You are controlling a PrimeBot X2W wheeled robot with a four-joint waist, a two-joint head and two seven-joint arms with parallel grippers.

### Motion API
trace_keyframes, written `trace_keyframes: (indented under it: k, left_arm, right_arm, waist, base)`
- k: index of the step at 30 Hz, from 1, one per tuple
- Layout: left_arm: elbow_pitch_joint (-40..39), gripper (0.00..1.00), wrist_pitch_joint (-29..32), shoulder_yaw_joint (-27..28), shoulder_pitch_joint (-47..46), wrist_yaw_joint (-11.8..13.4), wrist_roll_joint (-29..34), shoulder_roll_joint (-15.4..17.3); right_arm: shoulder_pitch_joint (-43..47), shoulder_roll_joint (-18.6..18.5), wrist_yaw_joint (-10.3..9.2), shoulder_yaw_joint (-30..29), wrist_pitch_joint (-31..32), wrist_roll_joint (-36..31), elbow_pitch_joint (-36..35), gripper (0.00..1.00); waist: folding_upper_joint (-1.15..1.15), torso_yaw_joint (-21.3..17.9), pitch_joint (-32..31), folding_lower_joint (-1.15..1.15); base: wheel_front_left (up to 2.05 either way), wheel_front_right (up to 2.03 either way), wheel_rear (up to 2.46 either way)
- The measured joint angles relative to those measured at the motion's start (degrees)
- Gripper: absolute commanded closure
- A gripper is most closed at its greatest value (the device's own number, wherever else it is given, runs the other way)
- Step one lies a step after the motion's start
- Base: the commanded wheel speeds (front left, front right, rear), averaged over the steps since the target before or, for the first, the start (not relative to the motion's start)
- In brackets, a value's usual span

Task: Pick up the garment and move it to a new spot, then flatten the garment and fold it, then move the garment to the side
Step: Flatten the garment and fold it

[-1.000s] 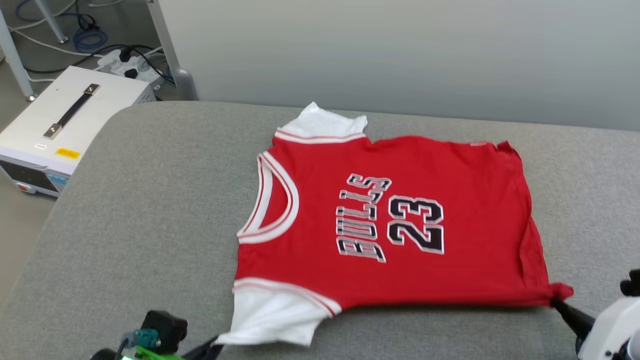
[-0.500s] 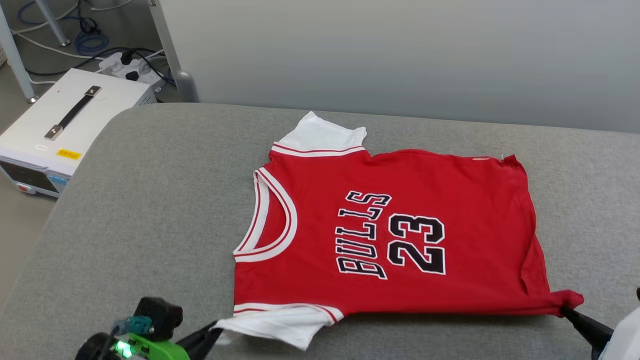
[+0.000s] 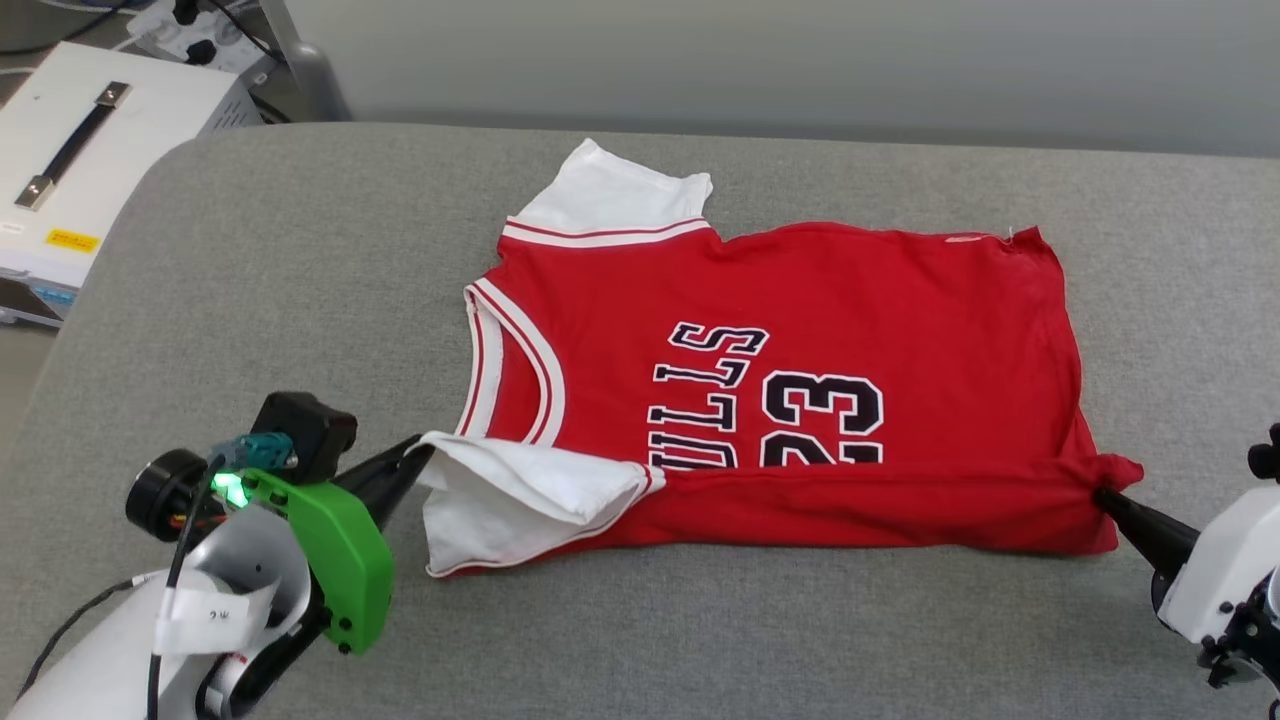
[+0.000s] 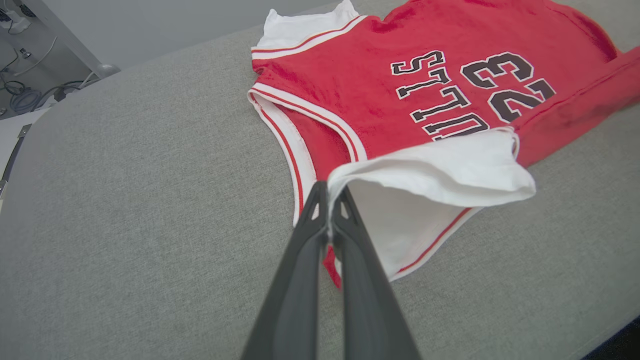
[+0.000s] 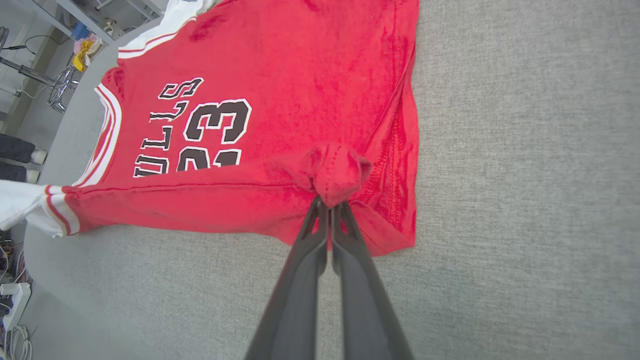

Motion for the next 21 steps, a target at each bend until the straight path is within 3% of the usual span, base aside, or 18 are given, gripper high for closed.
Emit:
trace_keyframes:
  k: [8,19,20,21]
  left_arm:
    - [7.17,1.00,2.33,-1.78,-9.40,-2.68,1.96,-3.10]
    - [18.75,1.00,1.49,-4.21,-16.76,-4.21,2.82,-7.49]
    - [22.12,0.00,-0.29,-4.75,-17.96,-4.25,3.16,-9.13]
    - [23.26,0.00,-0.71,-4.81,-18.34,-4.25,3.19,-9.66]
  right_arm:
    - [-6.78,1.87,0.00,0.23,3.39,-5.19,2.36,1.00]
    - [-11.91,2.49,0.00,2.14,3.88,-7.30,6.60,1.00]
    - [-12.81,2.46,0.00,2.74,3.00,-8.27,7.73,0.19]
    - [-13.13,2.49,0.00,2.80,2.60,-8.55,8.08,0.00]
  waist:
    - [0.00,-1.11,4.94,0.00]
    - [0.00,-2.15,9.73,0.01]
    - [0.00,-2.25,10.37,0.01]
    - [0.00,-2.26,10.47,0.01]
  base:
    - [0.00,0.00,0.00]
    - [0.00,0.00,0.00]
    - [0.00,0.00,0.00]
    - [0.00,0.00,0.00]
